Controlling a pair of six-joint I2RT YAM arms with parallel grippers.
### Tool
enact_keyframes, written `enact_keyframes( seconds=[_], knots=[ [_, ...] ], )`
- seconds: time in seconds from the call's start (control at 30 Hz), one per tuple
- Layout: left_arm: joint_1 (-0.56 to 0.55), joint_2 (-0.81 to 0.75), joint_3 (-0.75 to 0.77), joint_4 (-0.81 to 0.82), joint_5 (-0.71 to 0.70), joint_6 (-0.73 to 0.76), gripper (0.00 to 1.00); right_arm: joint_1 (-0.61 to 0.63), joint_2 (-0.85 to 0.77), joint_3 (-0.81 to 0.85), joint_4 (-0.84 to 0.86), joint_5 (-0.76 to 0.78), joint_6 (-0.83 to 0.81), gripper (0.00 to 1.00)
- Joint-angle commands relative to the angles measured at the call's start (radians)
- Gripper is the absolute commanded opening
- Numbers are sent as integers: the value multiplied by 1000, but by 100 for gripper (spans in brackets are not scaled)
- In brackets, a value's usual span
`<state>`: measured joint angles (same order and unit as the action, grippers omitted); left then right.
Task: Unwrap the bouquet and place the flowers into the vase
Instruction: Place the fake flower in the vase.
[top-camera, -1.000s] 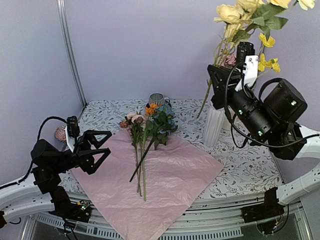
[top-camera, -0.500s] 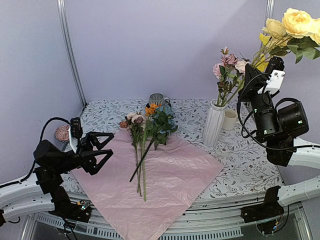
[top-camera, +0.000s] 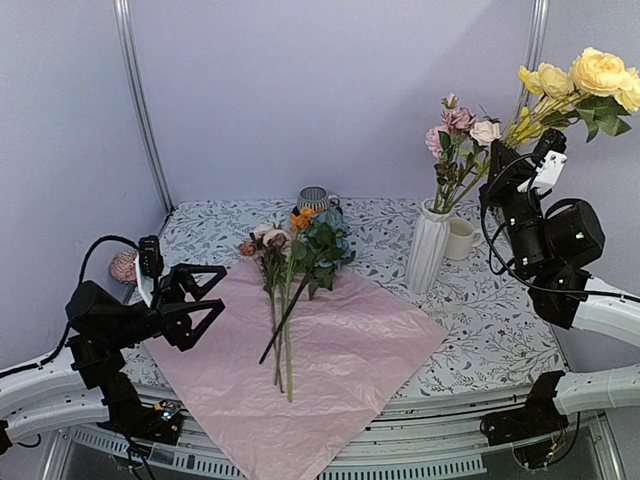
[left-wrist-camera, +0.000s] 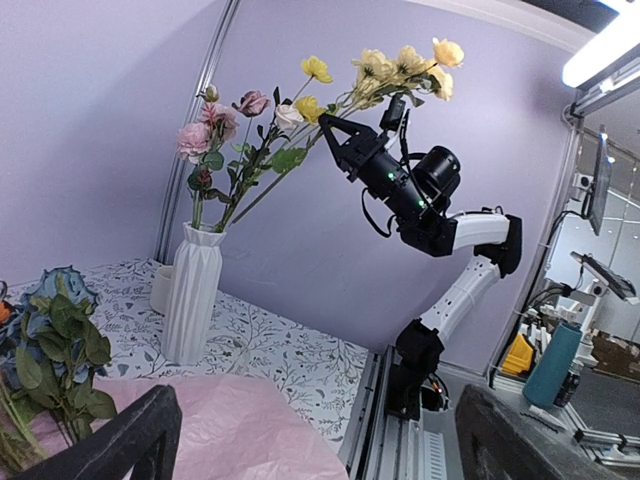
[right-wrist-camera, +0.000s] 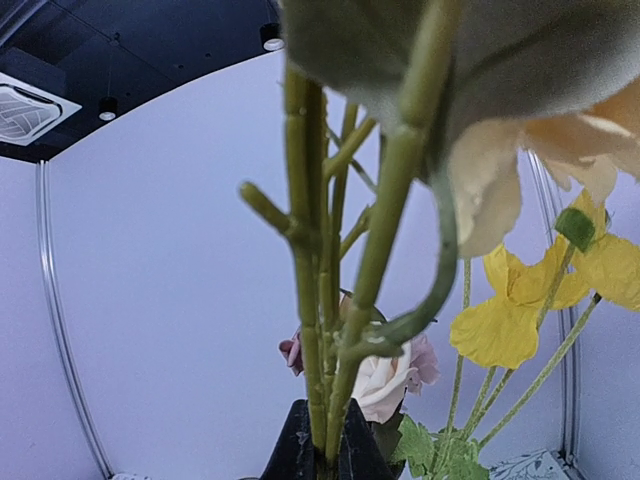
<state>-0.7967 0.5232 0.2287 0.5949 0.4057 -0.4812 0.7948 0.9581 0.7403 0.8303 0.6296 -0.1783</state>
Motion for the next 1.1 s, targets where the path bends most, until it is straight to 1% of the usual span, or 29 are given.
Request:
enact_keyframes(
  seconds=[0.0,0.23,0.4,0.5,0.77,1.07],
  knots=[
    [-10,-8,-14,10,-5,7,98,-40,12,-48,51,-85,102,1],
    [-10,-10,-15,8,-5,12,98,-71,62,-112,197,-141,80,1],
    [-10,-11,-13,5,-7,17,98,-97,98,-124,277,-158,45,1],
    [-11,-9,-9,4,-7,19,98,-101,102,-111,275,-172,39,1],
    [-10,-4,-8,-2,-16,30,98,-101,31,-83,196,-260,83,1],
    [-10,25,-4,17,-12,35,98,-101,45,-77,173,-259,37,1]
  ],
)
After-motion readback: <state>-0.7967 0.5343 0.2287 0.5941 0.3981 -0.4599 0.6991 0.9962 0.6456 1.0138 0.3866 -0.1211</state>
